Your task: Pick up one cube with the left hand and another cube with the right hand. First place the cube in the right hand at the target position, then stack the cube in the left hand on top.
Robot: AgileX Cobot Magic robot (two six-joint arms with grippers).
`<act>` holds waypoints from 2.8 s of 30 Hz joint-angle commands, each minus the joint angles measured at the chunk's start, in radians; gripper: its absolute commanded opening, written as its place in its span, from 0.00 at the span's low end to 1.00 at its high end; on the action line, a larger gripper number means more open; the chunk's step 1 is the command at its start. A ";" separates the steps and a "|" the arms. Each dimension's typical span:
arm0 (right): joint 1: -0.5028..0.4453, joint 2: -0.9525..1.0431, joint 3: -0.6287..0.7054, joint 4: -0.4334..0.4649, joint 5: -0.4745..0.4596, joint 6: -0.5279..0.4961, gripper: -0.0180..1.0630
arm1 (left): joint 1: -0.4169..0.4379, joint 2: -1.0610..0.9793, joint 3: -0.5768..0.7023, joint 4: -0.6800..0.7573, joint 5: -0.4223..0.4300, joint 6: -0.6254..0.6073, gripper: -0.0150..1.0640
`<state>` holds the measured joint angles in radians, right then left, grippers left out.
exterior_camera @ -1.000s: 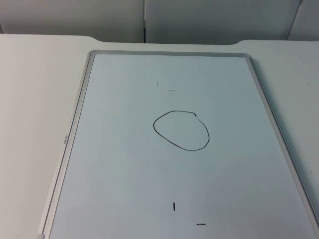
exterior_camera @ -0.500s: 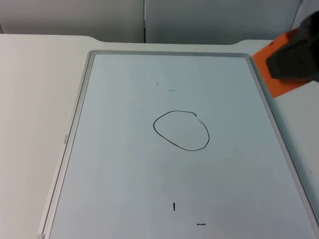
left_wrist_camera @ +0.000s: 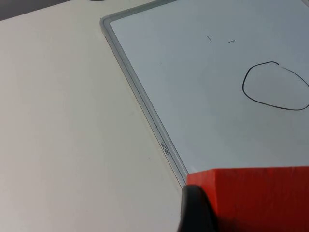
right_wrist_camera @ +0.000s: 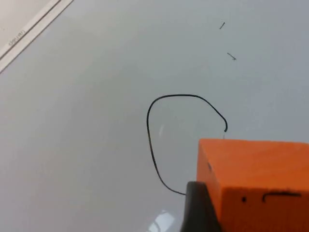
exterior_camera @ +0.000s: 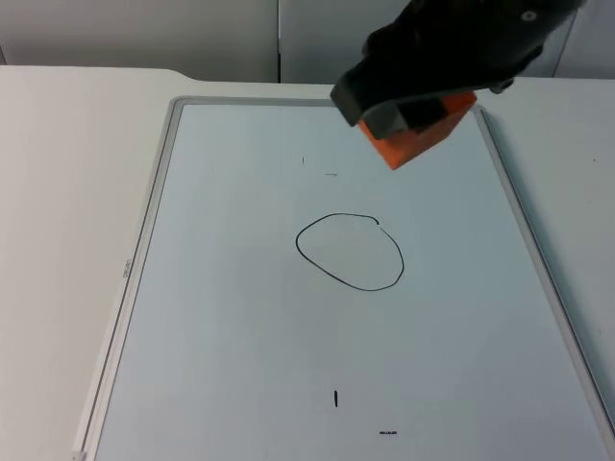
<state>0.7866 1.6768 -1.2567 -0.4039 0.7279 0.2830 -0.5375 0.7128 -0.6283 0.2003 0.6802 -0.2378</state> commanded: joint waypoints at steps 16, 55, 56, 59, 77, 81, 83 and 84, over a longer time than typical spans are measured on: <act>-0.150 0.266 -0.135 0.236 -0.013 -0.212 0.01 | -0.004 -0.006 0.003 -0.002 -0.022 -0.007 0.11; -0.150 0.516 -0.271 0.271 -0.012 -0.216 0.01 | -0.004 -0.006 0.003 -0.006 -0.022 -0.007 0.11; -0.150 0.517 -0.271 0.272 -0.007 -0.216 0.01 | -0.004 -0.006 0.003 -0.006 -0.022 -0.007 0.11; -0.150 0.517 -0.271 0.272 -0.005 -0.216 0.01 | -0.004 -0.006 0.003 -0.006 -0.022 -0.007 0.11; -0.150 0.517 -0.271 0.268 0.001 -0.214 0.42 | -0.004 -0.006 0.003 -0.008 -0.022 -0.007 0.11; -0.150 0.517 -0.271 0.268 0.003 -0.214 0.56 | -0.004 -0.006 0.003 -0.008 -0.022 -0.007 0.11; -0.150 0.517 -0.271 0.268 0.007 -0.214 0.61 | -0.004 -0.006 0.003 -0.008 -0.022 -0.007 0.11; -0.150 0.517 -0.271 0.267 0.007 -0.214 0.69 | -0.004 -0.006 0.003 -0.008 -0.022 -0.007 0.11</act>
<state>0.6367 2.1927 -1.5207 -0.1295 0.7314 0.0741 -0.5375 0.7128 -0.6283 0.2003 0.6755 -0.2378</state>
